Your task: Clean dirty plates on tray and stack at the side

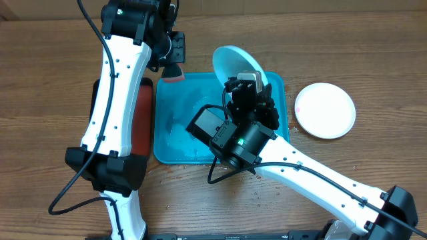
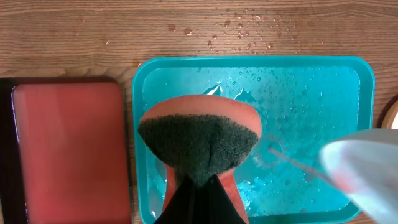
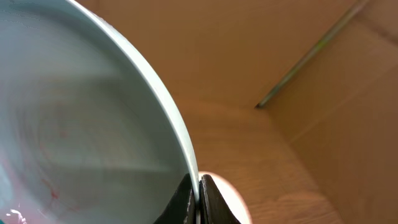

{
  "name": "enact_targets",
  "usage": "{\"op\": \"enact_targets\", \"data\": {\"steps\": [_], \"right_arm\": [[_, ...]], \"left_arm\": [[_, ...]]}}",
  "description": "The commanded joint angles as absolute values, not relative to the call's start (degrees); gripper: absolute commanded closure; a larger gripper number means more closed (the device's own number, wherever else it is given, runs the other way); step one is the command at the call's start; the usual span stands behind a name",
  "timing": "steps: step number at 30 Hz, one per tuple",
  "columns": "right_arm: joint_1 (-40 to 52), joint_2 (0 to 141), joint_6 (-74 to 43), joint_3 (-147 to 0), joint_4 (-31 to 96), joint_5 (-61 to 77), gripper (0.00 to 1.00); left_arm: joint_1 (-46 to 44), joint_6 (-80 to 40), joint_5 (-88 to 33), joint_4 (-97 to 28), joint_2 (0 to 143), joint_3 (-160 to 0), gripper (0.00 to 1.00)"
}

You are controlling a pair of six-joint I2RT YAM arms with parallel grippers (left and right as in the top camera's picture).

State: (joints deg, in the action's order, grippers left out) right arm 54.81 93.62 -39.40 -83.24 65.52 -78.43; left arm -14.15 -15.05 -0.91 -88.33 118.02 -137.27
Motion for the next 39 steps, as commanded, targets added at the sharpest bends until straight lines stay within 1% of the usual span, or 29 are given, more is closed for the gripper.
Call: {"op": "enact_targets", "data": {"steps": [1,8,12,16,23,26,29,34,38,39], "right_arm": [[55.0,92.9,-40.8,-84.4,64.8,-89.3,0.96],[55.0,92.9,-40.8,-84.4,63.7,-89.9,0.96],[53.9,92.9,-42.6,-84.4,61.1,-84.6,0.96],[50.3,93.6,-51.3,-84.1,59.4,-70.2,0.96],[41.0,96.3,-53.9,-79.4,51.2,-34.9,0.96],[38.3,98.8,-58.7,-77.6,50.2,-25.8,0.96],[36.9,102.2,-60.4,-76.2,49.3,-19.8,0.96],[36.8,107.4,-61.8,-76.1,48.7,-15.1,0.96],[36.9,108.8,-61.7,-76.1,47.6,-13.6,0.96],[36.9,108.8,-61.5,-76.1,47.4,-13.7,0.92]], "left_arm": [[-14.3,-14.3,-1.5,-88.3,117.8,-137.7,0.96],[-14.3,-14.3,-1.5,-88.3,117.8,-137.7,0.96],[-14.3,-14.3,-1.5,-88.3,117.8,-137.7,0.96],[-14.3,-14.3,-1.5,-88.3,117.8,-137.7,0.96],[-14.3,-14.3,-1.5,-88.3,117.8,-137.7,0.96],[-14.3,-14.3,-1.5,-88.3,117.8,-137.7,0.96],[-14.3,-14.3,-1.5,-88.3,117.8,-137.7,0.95],[-14.3,-14.3,-1.5,-88.3,117.8,-137.7,0.96],[-14.3,-14.3,-1.5,-88.3,117.8,-137.7,0.96],[-14.3,-14.3,-1.5,-88.3,117.8,-137.7,0.95]]}}
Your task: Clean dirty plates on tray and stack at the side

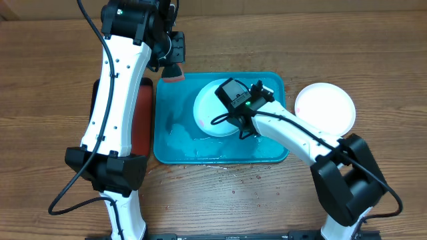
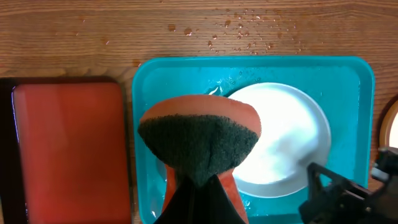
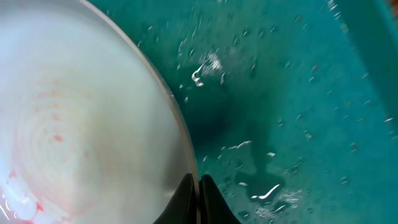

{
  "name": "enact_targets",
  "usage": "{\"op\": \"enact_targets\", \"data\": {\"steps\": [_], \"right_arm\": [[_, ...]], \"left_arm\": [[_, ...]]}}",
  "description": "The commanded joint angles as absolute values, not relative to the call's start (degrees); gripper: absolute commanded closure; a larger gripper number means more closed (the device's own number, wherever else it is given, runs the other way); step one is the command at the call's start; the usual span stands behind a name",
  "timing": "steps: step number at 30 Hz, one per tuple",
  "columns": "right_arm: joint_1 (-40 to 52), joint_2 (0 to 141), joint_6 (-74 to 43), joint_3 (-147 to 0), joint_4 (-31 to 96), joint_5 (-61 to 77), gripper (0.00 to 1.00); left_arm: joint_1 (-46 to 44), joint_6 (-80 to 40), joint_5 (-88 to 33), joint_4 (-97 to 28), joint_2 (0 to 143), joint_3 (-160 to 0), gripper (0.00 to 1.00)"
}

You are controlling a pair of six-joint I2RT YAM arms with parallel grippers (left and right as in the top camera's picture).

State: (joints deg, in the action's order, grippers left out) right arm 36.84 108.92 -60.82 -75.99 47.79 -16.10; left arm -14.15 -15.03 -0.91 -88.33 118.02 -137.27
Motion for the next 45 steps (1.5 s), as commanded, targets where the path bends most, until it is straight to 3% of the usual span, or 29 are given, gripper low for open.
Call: {"op": "enact_targets", "data": {"steps": [1,4,6,10,15,20,26,34,45], "right_arm": [[36.9,108.8,-60.4,-76.1,47.1,-13.6,0.86],[36.5,108.8,-49.8,-76.2,45.3,-13.1,0.69],[35.7,108.8,-36.4,-76.4,41.8,-8.4,0.56],[33.3,108.8,-21.3,-78.1,39.7,-4.3,0.48],[27.0,109.5,-16.7,-78.5,36.0,-3.4,0.5],[21.0,112.4,-14.5,-79.3,35.1,9.2,0.5],[20.7,113.8,-13.0,-79.3,34.9,17.8,0.54],[21.6,116.7,-22.7,-79.2,35.1,15.7,0.77],[21.7,116.7,-22.4,-79.7,35.3,18.0,0.82]], "left_arm": [[-14.3,-14.3,-1.5,-88.3,117.8,-137.7,0.96],[-14.3,-14.3,-1.5,-88.3,117.8,-137.7,0.96],[-14.3,-14.3,-1.5,-88.3,117.8,-137.7,0.96],[-14.3,-14.4,-1.5,-88.2,117.8,-137.7,0.96],[-14.3,-14.4,-1.5,-88.3,117.8,-137.7,0.96],[-14.3,-14.4,-1.5,-88.2,117.8,-137.7,0.96],[-14.3,-15.1,-1.5,-88.2,117.8,-137.7,0.96],[-14.4,-15.5,-1.6,-88.3,120.8,-137.6,0.96],[-16.6,-15.4,-1.5,-88.4,127.1,-137.6,0.96]]}}
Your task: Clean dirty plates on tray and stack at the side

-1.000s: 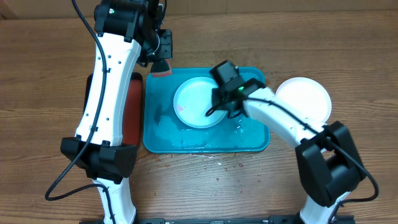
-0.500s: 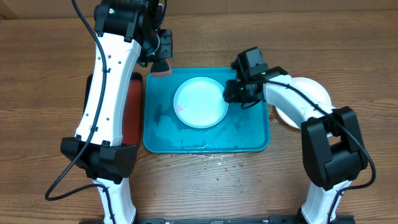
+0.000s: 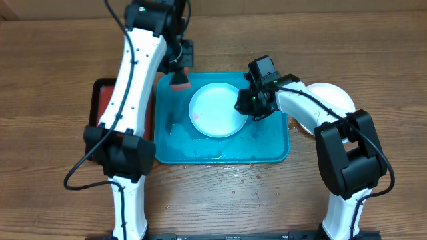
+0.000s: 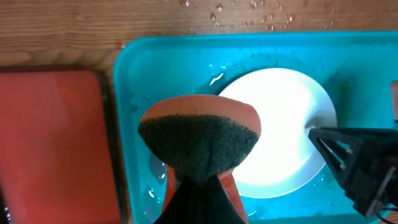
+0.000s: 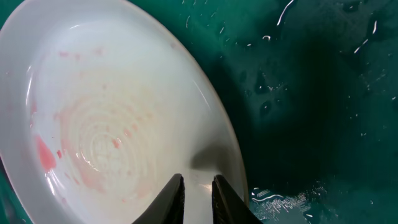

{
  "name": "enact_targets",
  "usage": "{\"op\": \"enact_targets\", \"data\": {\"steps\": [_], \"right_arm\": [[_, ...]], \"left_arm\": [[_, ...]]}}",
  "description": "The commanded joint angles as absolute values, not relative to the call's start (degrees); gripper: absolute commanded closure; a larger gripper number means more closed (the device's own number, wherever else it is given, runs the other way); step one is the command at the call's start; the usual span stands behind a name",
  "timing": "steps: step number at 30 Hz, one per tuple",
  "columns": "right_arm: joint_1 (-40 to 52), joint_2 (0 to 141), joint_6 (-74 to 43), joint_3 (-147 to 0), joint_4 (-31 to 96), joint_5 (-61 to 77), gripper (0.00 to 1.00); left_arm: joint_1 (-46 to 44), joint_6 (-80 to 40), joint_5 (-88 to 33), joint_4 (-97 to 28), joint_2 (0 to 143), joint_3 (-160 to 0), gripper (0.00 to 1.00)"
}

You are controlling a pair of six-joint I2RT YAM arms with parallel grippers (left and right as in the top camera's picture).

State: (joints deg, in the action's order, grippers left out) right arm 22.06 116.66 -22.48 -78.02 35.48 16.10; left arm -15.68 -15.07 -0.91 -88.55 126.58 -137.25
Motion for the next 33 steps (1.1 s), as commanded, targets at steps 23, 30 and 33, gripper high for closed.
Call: {"op": "enact_targets", "data": {"steps": [23,30,33], "right_arm": [[20.3,119.9,-22.7,-85.4,44.1,9.8,0.82],[20.3,120.6,-22.8,-85.4,44.1,12.1,0.83],[20.3,120.7,-23.9,-85.4,44.4,12.9,0.88]], "left_arm": [[-17.3,-13.7,-1.5,-86.3,127.2,-137.6,0.96],[-17.6,-13.7,-1.5,-86.0,127.2,-137.3,0.96],[-17.7,-13.7,-1.5,-84.8,127.2,-136.0,0.96]]}}
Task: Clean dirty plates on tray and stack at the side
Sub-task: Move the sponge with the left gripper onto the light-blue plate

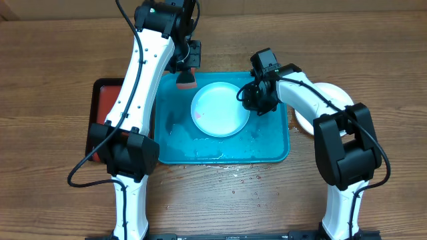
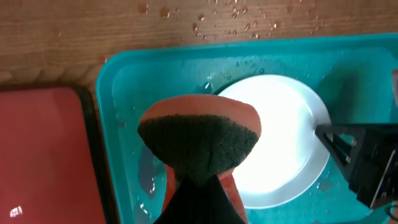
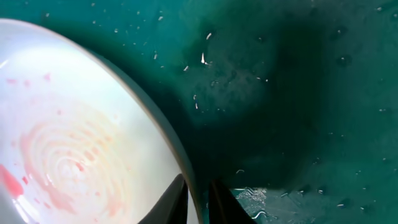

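A white plate (image 1: 220,110) with pink smears lies flat in the wet teal tray (image 1: 220,152). The smears show in the right wrist view on the plate (image 3: 74,143). My left gripper (image 2: 200,194) is shut on an orange sponge with a dark green pad (image 2: 199,140). It hangs over the tray's far left part, at the plate's left edge; overhead the sponge (image 1: 185,81) shows there. My right gripper (image 3: 199,193) is open at the plate's right rim, one finger on each side of the rim with a gap left.
A red tray (image 1: 100,113) lies left of the teal tray. A clean white plate (image 1: 332,100) sits on the table to the right, partly behind my right arm. Water drops dot the wood beyond the teal tray (image 2: 118,124).
The sponge in my left gripper has shifted a little right, closer over the plate. My right gripper's fingers were above the plate's inner edge and now straddle its rim.
My right gripper held the plate tilted on edge above the teal tray while the sponge hung at the tray's far left corner. Then the plate was down in the tray, still gripped. Then it lay flat with the right gripper open, and the sponge has come nearer.
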{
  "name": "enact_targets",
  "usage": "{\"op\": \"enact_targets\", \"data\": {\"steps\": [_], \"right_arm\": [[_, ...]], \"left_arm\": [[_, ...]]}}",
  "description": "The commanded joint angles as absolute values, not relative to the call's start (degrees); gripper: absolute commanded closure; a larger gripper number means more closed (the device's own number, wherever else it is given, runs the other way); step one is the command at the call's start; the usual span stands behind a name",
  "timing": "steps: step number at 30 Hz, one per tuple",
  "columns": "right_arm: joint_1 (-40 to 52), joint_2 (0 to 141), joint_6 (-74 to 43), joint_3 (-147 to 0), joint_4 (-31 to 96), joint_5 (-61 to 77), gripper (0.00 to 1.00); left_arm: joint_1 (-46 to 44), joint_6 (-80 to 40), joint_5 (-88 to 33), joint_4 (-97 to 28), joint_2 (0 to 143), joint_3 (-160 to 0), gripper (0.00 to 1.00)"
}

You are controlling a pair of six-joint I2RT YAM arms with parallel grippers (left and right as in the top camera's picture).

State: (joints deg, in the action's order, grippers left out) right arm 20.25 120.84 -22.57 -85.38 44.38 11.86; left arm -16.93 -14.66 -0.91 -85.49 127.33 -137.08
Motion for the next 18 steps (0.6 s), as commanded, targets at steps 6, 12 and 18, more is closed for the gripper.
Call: {"op": "enact_targets", "data": {"steps": [6,12,18], "right_arm": [[20.5,121.0,-29.8,-85.4,44.9,12.9,0.96],[22.4,121.4,-30.1,-85.4,44.7,12.7,0.96],[24.7,121.6,-30.1,-85.4,44.4,12.4,0.96]], "left_arm": [[-17.8,-13.7,-1.5,-82.0,127.2,-129.2,0.96],[-18.2,-10.9,-3.3,-72.7,127.2,-117.9,0.96],[-19.6,-5.1,-8.9,-63.2,127.2,-108.4,0.96]]}}
